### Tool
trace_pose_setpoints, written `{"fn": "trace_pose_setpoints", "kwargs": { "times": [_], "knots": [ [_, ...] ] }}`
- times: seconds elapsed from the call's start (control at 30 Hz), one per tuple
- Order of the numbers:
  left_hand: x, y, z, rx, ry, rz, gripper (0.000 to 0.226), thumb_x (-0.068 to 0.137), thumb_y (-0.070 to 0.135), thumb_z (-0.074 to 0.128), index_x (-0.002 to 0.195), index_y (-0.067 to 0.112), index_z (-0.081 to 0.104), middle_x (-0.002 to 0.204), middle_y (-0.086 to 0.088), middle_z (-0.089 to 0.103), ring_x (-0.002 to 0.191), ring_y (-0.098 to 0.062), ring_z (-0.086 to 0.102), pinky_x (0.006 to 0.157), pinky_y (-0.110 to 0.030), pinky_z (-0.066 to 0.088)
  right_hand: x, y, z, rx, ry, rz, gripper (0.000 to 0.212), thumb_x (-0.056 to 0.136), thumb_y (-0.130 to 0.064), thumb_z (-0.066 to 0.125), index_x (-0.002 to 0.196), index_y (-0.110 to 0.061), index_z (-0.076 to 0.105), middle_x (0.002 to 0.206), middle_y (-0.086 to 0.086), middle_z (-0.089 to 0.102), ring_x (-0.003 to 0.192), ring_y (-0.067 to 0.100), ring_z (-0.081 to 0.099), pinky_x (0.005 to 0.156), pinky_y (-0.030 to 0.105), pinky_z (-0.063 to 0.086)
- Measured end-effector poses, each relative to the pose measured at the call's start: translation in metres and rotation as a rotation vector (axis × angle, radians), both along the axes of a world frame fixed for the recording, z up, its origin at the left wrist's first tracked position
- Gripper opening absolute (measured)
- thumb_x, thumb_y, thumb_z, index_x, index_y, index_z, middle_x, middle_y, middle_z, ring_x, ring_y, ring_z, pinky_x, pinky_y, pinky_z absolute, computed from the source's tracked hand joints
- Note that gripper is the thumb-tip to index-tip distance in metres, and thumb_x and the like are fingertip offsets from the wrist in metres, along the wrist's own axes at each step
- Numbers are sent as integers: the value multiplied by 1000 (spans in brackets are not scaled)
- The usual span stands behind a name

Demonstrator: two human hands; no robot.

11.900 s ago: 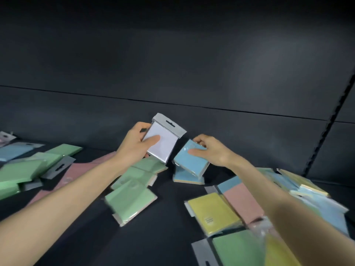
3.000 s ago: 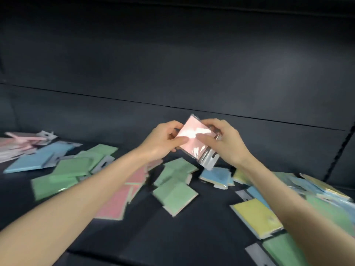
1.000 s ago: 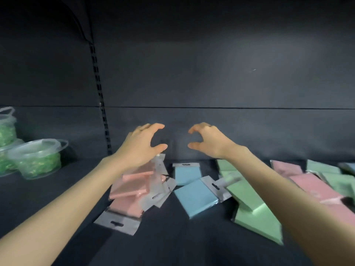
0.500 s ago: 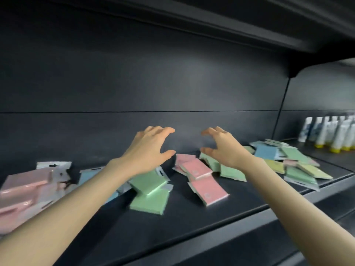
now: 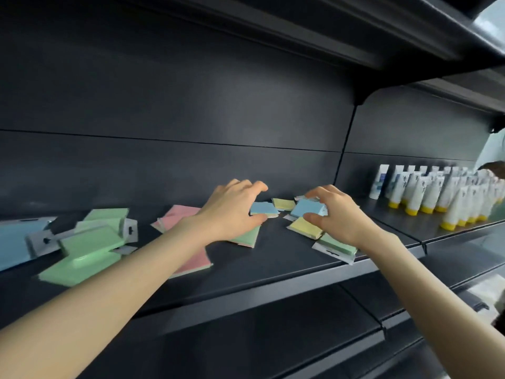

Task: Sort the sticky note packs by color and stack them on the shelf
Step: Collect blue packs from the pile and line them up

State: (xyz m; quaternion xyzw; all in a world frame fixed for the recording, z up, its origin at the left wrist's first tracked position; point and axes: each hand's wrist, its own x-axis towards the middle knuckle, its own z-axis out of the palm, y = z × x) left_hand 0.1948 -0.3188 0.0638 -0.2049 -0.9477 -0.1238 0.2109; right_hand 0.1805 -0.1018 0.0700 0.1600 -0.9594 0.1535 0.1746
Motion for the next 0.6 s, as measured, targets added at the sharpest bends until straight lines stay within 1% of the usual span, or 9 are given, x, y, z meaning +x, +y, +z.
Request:
{"fn": "trace_pose_setpoints", "kwargs": {
  "times": [0.07,0.23,0.37,0.47,0.6],
  "knots": [
    [-15,17,0,-6,-9,-9,52,92,42,51,138,24,35,132,2,48,124,-19,38,100,-35,32,-14,17,0,-4,-1,-7,43,90,-27,60,130,-16,49,134,4,45,119,25,47,96,32,39],
    [-61,49,-1,-13,-30,-27,51,93,40,52,138,24,36,132,3,49,124,-18,38,99,-34,33,-64,49,-5,-5,-22,-25,43,91,-26,59,131,-16,48,131,5,45,114,24,49,91,31,40],
    [-105,67,-10,-14,-59,-32,50,93,39,51,138,25,36,128,3,51,121,-18,39,97,-34,34,-111,67,-12,13,-38,-38,44,90,-27,60,131,-15,48,129,7,47,113,26,50,94,36,42],
    [-140,79,-14,-18,-112,-28,50,92,39,52,138,25,36,128,3,52,121,-19,40,94,-33,35,-146,80,-18,47,-71,-39,45,90,-28,60,131,-16,48,130,8,48,115,27,50,94,36,42],
    [-182,99,-15,-22,-160,-43,50,91,40,53,136,25,38,125,2,52,117,-19,42,92,-34,37,-185,98,-24,32,-86,-57,44,90,-28,61,131,-16,49,130,7,49,117,26,48,97,38,41]
  ]
}}
